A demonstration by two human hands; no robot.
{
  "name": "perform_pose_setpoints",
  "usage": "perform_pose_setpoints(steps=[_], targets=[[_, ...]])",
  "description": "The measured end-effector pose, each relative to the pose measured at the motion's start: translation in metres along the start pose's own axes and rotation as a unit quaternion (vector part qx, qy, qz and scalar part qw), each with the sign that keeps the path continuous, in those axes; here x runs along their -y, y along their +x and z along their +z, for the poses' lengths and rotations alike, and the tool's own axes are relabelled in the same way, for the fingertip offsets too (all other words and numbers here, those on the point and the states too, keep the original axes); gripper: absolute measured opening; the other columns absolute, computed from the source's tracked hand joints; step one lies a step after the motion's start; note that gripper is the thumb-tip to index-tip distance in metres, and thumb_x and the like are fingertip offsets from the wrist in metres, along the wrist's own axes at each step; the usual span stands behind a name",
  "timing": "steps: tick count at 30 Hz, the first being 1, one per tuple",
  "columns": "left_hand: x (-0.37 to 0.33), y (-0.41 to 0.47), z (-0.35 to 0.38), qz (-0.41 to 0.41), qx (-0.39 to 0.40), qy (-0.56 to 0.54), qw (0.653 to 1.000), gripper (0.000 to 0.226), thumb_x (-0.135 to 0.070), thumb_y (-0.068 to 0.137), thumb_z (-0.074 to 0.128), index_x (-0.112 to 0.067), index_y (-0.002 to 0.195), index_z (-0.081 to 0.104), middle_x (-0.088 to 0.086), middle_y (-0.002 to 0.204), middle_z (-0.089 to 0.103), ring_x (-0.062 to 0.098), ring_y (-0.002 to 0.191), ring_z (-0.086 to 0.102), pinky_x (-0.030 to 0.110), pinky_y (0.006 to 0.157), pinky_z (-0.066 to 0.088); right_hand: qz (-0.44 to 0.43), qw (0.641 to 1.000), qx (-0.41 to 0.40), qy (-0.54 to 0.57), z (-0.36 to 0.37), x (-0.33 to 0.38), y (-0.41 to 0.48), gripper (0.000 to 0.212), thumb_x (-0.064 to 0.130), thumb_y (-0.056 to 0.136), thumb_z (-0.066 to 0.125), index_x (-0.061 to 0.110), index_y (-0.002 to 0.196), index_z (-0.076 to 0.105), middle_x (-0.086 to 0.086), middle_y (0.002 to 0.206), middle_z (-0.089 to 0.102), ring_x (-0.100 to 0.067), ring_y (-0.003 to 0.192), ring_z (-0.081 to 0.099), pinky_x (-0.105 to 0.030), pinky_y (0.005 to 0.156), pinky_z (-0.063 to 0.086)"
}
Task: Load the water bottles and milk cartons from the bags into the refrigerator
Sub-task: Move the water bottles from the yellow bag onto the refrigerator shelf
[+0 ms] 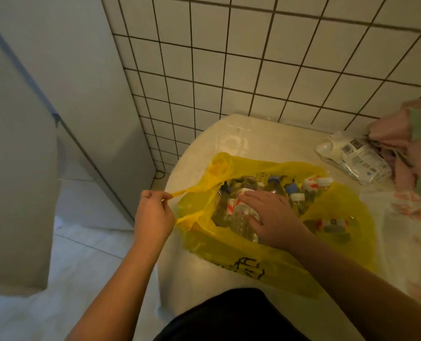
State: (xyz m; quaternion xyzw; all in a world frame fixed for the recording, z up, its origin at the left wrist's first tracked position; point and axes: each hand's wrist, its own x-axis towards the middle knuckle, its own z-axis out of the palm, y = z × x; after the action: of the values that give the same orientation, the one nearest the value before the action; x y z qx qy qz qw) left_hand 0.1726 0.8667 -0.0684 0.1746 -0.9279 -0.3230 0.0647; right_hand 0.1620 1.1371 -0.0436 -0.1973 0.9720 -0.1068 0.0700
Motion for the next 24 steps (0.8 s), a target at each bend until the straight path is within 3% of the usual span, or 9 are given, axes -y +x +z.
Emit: perform_pose_setpoints(steps=[2,4,7,9,11,16,20,24], targets=[[-0.008,-0.008,0.0,0.028,-0.026,0.044,0.998,0.028,-0.021,0.095,0.055,-0.02,0.12,0.066,0.006,0.128,0.052,0.03,0.117,0.048,0.041,0.095,0.045,-0.005,1.0,0.013,0.003,0.0,-0.001,0.003,0.059,0.047,0.088,0.033,0.033,0.145,0.041,0.01,0.15,0.04,-0.015,0.139,0.035,-0.043,0.112,0.024],[-0.027,-0.02,-0.002,0.119,-0.079,0.009,0.99,0.029,-0.024,0.091,0.059,-0.022,0.12,0.064,0.003,0.13,0.052,0.028,0.123,0.043,0.043,0.098,0.042,-0.004,1.0,0.022,0.008,0.001,-0.003,0.005,0.06,0.048,0.088,0.033,0.033,0.145,0.04,0.01,0.151,0.039,-0.015,0.139,0.034,-0.044,0.112,0.024],[-0.056,-0.034,0.003,0.242,-0.001,0.041,0.969,0.032,-0.039,0.086,0.063,-0.03,0.118,0.062,-0.005,0.131,0.05,0.019,0.122,0.041,0.038,0.097,0.038,-0.001,1.0,0.027,0.008,0.002,-0.007,0.006,0.06,0.05,0.088,0.034,0.034,0.145,0.041,0.01,0.152,0.039,-0.017,0.139,0.036,-0.046,0.111,0.026],[-0.066,-0.038,0.015,0.226,0.071,0.122,0.964,0.044,-0.047,0.084,0.064,-0.037,0.126,0.055,-0.007,0.142,0.039,0.02,0.13,0.033,0.039,0.103,0.035,-0.003,1.0,0.017,0.012,0.004,-0.01,0.005,0.054,0.046,0.09,0.042,0.033,0.143,0.044,0.008,0.151,0.041,-0.019,0.137,0.039,-0.048,0.11,0.03],[-0.066,-0.034,0.023,0.172,0.089,0.136,0.972,0.047,-0.037,0.085,0.066,-0.036,0.129,0.051,-0.004,0.145,0.033,0.025,0.129,0.034,0.038,0.102,0.039,-0.004,1.0,0.018,0.009,0.005,-0.011,0.005,0.052,0.041,0.093,0.05,0.033,0.143,0.042,0.007,0.151,0.04,-0.02,0.137,0.039,-0.049,0.11,0.03],[-0.054,-0.018,0.014,0.161,0.036,0.012,0.986,0.013,-0.019,0.095,0.056,-0.026,0.103,0.064,-0.006,0.104,0.048,0.017,0.094,0.05,0.028,0.073,0.044,-0.007,1.0,0.025,0.014,0.003,-0.008,0.01,0.053,0.038,0.095,0.051,0.033,0.146,0.038,0.007,0.156,0.031,-0.018,0.141,0.031,-0.044,0.112,0.026],[-0.037,-0.005,-0.001,0.143,0.066,0.002,0.988,0.02,-0.01,0.098,0.05,-0.023,0.095,0.066,-0.004,0.102,0.047,0.013,0.088,0.048,0.032,0.076,0.048,-0.031,0.998,0.041,0.026,0.001,-0.007,0.016,0.052,0.036,0.092,0.049,0.031,0.144,0.044,0.003,0.154,0.035,-0.021,0.141,0.031,-0.048,0.112,0.031],[-0.024,0.003,-0.008,0.123,0.152,0.04,0.98,0.021,-0.006,0.094,0.051,-0.026,0.092,0.058,-0.002,0.101,0.049,0.014,0.086,0.049,0.038,0.08,0.052,-0.067,0.994,0.086,0.027,-0.004,-0.013,0.021,0.051,0.034,0.087,0.055,0.034,0.138,0.05,0.005,0.151,0.038,-0.019,0.141,0.028,-0.049,0.111,0.032]])
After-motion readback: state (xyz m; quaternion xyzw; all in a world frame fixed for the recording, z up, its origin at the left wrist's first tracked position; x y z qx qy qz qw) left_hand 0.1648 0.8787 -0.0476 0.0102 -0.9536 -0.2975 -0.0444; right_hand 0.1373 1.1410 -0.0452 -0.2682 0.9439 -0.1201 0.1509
